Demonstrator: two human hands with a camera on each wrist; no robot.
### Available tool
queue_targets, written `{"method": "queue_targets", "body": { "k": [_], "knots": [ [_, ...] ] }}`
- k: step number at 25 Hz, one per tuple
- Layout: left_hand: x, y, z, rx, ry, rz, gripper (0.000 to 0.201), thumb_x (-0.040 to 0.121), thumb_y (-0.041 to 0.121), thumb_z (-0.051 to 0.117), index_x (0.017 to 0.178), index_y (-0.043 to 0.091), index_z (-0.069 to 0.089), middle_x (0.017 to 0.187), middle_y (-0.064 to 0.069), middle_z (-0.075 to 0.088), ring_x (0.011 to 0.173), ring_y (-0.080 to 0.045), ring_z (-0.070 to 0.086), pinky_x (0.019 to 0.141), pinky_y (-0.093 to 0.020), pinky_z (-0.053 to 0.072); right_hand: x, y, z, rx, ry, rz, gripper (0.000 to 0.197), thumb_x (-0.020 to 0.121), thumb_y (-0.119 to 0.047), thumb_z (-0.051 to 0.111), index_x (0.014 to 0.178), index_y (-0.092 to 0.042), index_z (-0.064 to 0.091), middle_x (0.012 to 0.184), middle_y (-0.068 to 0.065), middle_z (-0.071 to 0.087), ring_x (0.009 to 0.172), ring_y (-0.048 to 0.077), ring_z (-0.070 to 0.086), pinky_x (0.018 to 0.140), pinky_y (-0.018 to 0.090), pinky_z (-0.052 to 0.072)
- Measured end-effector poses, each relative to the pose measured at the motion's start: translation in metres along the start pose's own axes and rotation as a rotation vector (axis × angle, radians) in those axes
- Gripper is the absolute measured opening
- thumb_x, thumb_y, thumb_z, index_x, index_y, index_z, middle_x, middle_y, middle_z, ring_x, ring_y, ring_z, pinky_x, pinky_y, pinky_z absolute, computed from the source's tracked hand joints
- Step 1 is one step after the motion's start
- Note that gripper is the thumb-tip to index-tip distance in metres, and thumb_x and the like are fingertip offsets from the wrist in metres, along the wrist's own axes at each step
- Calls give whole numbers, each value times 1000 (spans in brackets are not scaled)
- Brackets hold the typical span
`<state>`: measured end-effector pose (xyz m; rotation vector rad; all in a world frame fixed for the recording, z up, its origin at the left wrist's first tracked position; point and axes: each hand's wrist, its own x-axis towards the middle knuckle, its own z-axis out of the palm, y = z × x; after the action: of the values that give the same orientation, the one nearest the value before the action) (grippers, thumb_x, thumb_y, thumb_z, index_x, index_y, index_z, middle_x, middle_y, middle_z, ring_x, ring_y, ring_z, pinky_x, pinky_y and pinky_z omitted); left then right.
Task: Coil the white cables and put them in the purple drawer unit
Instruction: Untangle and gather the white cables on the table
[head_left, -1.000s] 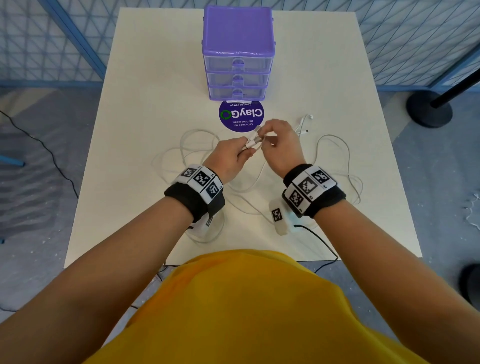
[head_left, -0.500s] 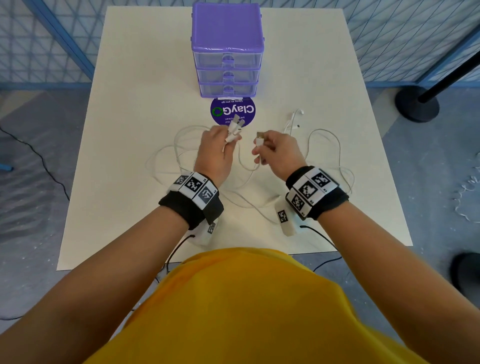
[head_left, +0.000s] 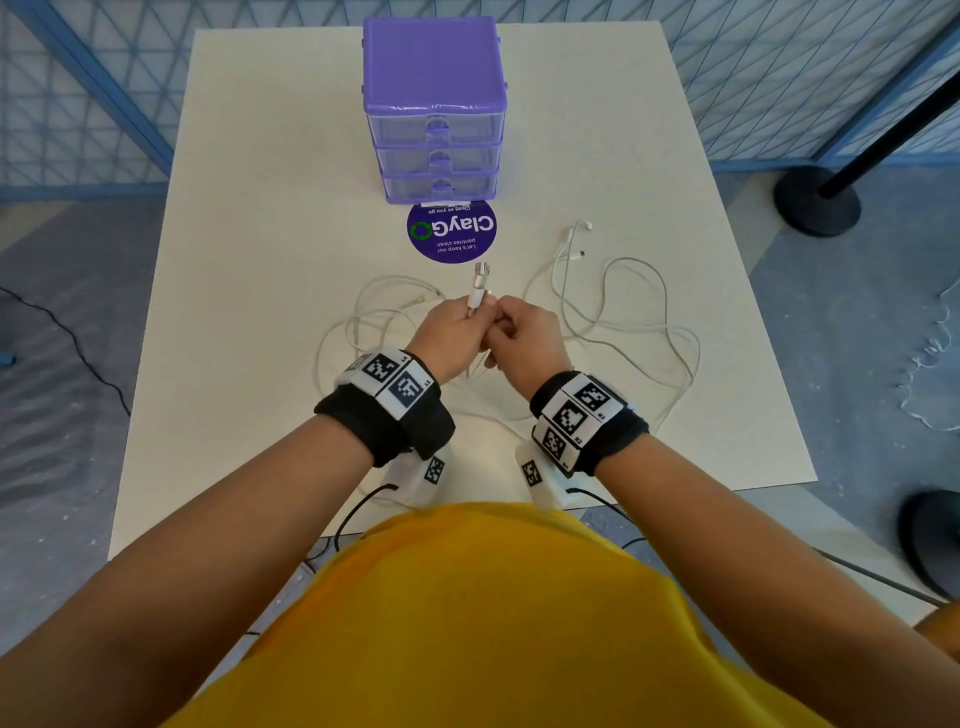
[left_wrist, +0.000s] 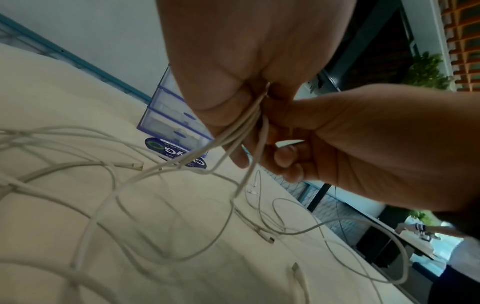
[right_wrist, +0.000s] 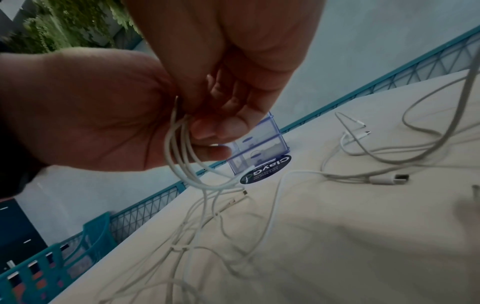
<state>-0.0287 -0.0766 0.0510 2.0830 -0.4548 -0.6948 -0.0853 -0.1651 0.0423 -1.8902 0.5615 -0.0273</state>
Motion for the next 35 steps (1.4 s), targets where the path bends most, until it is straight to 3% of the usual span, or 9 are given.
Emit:
{"method": "queue_targets", "body": {
  "k": [2, 6, 11, 13, 16, 19, 23, 27, 35],
  "knots": [
    [3, -3, 1, 5, 30, -25, 51, 98, 33, 28, 75, 6, 64, 62, 1, 57, 60, -6, 54, 54, -9, 39, 1, 2, 1, 10, 35, -15, 11, 85, -7, 48, 78, -10, 56, 64, 4, 58, 49, 11, 54, 48, 18, 46],
    [8, -12, -3, 31, 103, -48, 58, 96, 41, 32, 52, 11, 55, 36, 6, 52, 43, -6, 52, 51, -15, 42, 5, 0, -2, -32, 27, -70, 13, 86, -11, 48, 81, -8, 60, 70, 2, 60, 58, 12, 57, 59, 23, 49],
    [9, -14, -9, 150, 88, -100, 47, 92, 42, 43, 69, 8, 64, 69, -4, 58, 73, -21, 52, 73, -27, 35, 46, 19, -32, -114, 209, -8, 19, 86, -9, 48, 101, -7, 59, 100, 8, 64, 78, 17, 53, 70, 21, 42],
    [11, -16, -9, 123, 69, -108, 40, 90, 41, 49, 76, 7, 64, 75, -5, 60, 74, -20, 53, 72, -27, 35, 69, 31, -47, -58, 242, 126, 30, 88, -9, 43, 117, -9, 49, 125, 9, 55, 82, 20, 55, 74, 33, 48],
    [15, -19, -9, 62, 74, -113, 29, 87, 37, 54, 79, 9, 59, 68, 1, 55, 65, -12, 49, 65, -27, 35, 93, 40, -54, 208, 143, 345, 51, 91, -10, 37, 138, -16, 18, 139, 4, 36, 75, 22, 58, 60, 30, 50],
    [21, -27, -9, -25, 107, -157, 28, 92, 32, 48, 79, 10, 59, 69, -2, 53, 65, -16, 47, 60, -25, 35, 99, 44, -49, 255, 65, 424, 38, 93, -14, 35, 131, -11, 34, 101, 5, 54, 66, 19, 56, 56, 29, 47],
    [32, -34, -9, -318, 222, -265, 32, 96, 26, 36, 69, 19, 51, 75, 1, 60, 57, -14, 43, 64, -27, 38, 74, 45, -24, -24, 0, 181, 28, 89, -15, 39, 71, -18, 60, 60, -3, 50, 49, 14, 44, 52, 25, 39],
    [38, -24, -9, -394, 146, -278, 25, 97, 30, 34, 86, 17, 53, 100, 0, 66, 52, -12, 37, 53, -22, 35, 40, 40, -4, -311, -177, -57, 26, 91, -22, 43, 85, -7, 64, 68, 8, 59, 62, 19, 50, 62, 25, 37],
    [33, -18, -5, -343, 114, -129, 23, 92, 14, 45, 75, 28, 44, 88, 9, 63, 59, -4, 43, 61, -21, 36, 17, 38, -7, -424, -189, -104, 23, 88, -25, 49, 97, -11, 64, 85, 9, 64, 77, 20, 53, 73, 29, 43]
  ]
}}
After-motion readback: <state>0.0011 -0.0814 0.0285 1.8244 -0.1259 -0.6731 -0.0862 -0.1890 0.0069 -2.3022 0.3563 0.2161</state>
